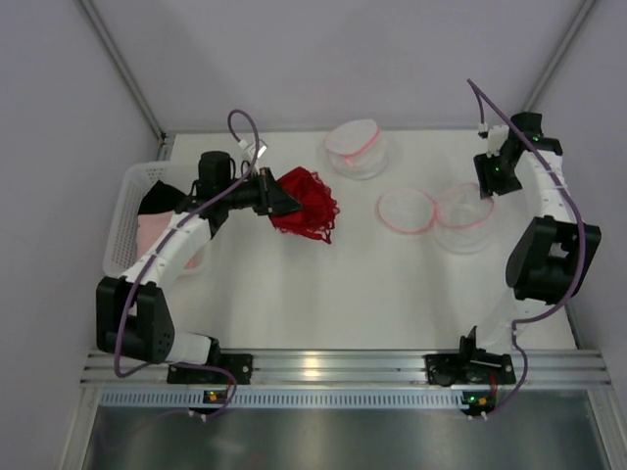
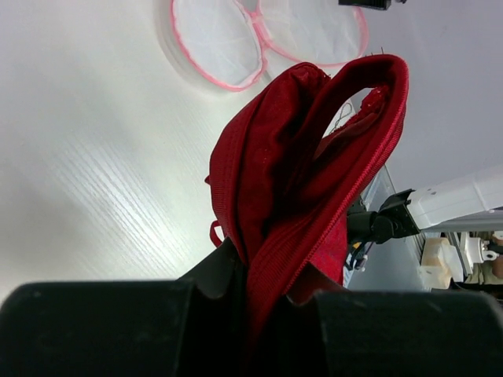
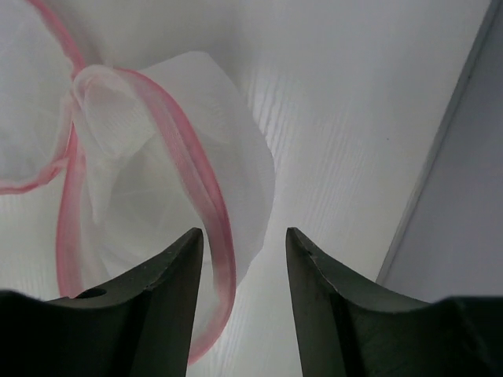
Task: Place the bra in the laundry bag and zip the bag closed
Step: Move the laundry bag to the center of the board.
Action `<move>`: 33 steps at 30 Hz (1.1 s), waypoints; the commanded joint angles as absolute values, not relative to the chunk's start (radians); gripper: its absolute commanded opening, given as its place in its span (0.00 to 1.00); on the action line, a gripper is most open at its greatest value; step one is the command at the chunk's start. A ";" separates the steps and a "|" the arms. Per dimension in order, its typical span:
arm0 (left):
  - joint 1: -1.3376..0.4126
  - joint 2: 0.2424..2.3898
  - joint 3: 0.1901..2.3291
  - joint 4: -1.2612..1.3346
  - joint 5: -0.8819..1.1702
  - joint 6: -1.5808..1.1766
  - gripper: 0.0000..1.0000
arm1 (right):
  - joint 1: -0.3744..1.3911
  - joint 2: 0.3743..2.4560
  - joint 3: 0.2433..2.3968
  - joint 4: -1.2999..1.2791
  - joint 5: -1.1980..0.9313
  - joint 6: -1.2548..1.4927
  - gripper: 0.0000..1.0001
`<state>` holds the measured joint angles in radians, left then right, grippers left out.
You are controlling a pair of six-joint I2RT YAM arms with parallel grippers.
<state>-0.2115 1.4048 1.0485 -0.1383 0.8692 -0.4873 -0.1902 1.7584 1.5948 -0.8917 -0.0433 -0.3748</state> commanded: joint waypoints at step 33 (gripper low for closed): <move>-0.314 1.420 0.868 0.363 0.894 -0.936 0.00 | 0.190 1.644 1.494 -0.852 -0.531 -0.189 0.00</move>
<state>-0.2928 1.3708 0.8280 0.1860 0.9031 -0.8368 0.1871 1.7031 1.5341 -0.9131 -0.4507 -0.3031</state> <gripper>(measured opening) 0.143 0.012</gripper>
